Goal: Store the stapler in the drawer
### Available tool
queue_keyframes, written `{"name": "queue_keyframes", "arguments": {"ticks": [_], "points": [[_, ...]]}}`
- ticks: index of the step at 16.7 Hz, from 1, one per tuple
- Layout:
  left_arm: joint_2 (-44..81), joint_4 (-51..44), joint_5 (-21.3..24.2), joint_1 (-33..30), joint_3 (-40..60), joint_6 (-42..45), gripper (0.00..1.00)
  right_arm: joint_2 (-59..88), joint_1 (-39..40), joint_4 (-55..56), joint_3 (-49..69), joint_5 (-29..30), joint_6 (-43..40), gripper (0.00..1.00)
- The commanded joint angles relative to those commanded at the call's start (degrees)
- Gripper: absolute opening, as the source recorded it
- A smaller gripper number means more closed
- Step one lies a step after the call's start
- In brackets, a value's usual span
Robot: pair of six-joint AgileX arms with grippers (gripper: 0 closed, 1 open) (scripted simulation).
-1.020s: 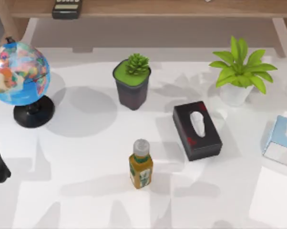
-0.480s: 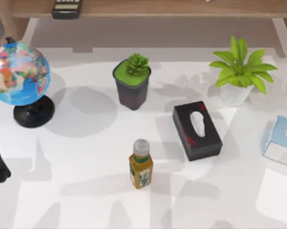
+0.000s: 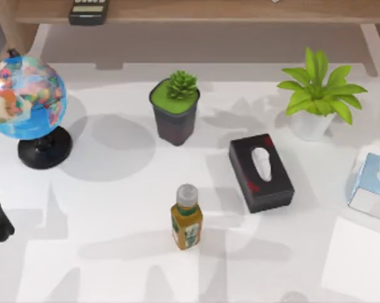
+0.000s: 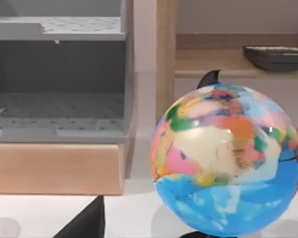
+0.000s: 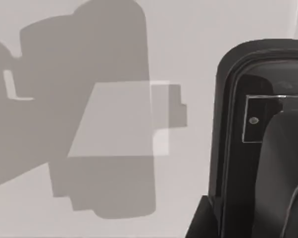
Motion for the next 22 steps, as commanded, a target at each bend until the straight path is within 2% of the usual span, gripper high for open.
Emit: {"name": "queue_keyframes", "arguments": {"ticks": [6,13,22], "points": [[0.0,0.0,0.0,0.0,0.0,0.0,1.0,2.5,-1.1,1.5,-3.3,-4.9,3.8,0.0],[0.0,0.0,0.0,0.0,0.0,0.0,1.0,2.7,-1.1,1.3,-5.4,-4.4,3.3,0.0],[0.0,0.0,0.0,0.0,0.0,0.0,1.0,2.7,-1.1,1.3,-5.4,-4.4,3.3,0.68]]}}
